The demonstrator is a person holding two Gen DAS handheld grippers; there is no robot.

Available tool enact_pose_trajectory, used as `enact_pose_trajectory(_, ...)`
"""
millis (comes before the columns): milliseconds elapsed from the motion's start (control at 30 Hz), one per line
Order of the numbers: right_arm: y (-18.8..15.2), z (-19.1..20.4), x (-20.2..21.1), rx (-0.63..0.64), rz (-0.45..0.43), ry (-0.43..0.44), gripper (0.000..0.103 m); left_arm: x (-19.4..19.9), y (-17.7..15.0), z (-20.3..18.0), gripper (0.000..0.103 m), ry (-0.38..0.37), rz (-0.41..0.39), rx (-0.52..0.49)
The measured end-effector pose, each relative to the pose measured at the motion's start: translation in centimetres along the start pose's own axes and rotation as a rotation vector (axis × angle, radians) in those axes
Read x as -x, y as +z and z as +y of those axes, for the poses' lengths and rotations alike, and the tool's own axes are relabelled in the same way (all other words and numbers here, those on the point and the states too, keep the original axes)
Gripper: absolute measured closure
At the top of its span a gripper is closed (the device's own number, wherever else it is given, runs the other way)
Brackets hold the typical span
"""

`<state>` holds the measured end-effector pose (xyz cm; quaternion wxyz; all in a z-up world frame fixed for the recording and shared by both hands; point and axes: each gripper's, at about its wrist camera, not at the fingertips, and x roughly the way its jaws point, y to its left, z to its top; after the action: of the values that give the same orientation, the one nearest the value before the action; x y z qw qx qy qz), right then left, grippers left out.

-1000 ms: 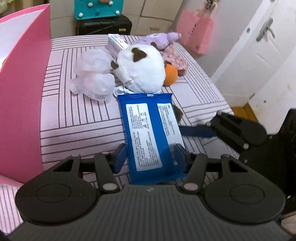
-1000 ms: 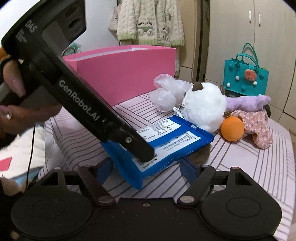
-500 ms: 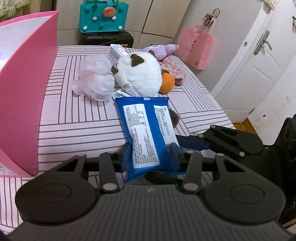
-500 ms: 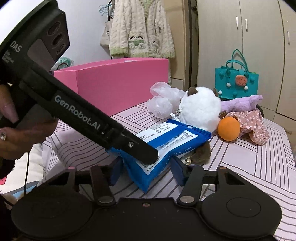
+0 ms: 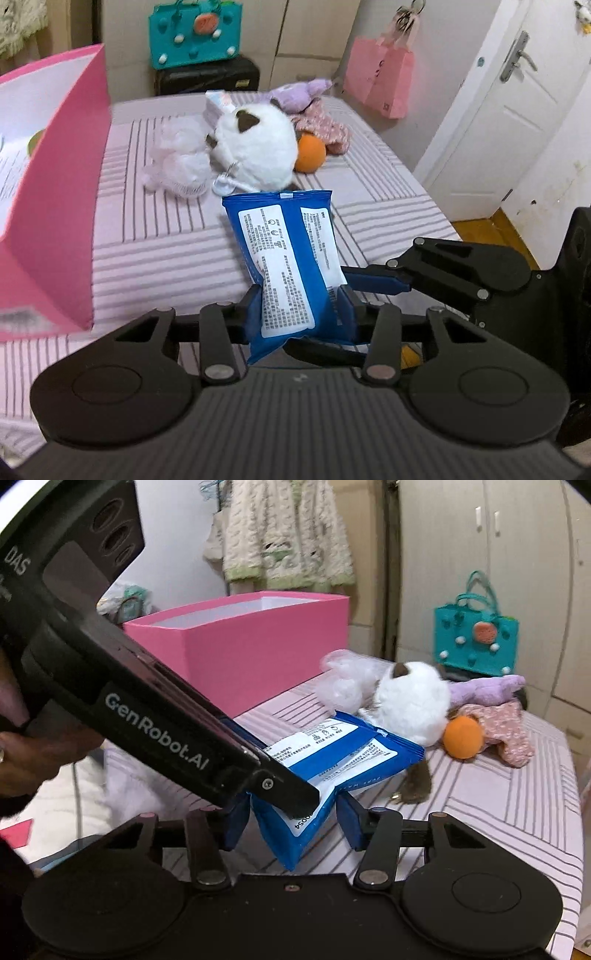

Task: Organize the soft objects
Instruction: 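Carry the blue packet into the pink box and release it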

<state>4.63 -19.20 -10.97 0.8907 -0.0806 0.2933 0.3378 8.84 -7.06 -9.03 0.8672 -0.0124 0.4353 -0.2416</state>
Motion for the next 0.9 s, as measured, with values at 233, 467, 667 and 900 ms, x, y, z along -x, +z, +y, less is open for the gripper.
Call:
enact_pose_trajectory(233,0.8,1.2,2.0,0.016,0.024,0.073,0.046,2.8,-0.6,-0.8,0.061,0.016,0.049,0.015)
enact_pose_trajectory(467,2.5,3.0,3.9,0.053,0.06,0.131,0.046,6.1,-1.3,-0.4,0.061,-0.018,0.042,0.045)
enact_pose_trajectory(667,3.7,4.3,4.4,0.072,0.069,0.168,0.046,8.4,-1.9,0.0,0.061,-0.017,0.031,0.058)
enact_pose_trajectory(900,6.2,5.6,4.5,0.11,0.062,0.205,0.046,11.0,-1.5,1.2,0.061,-0.01,0.011,0.076)
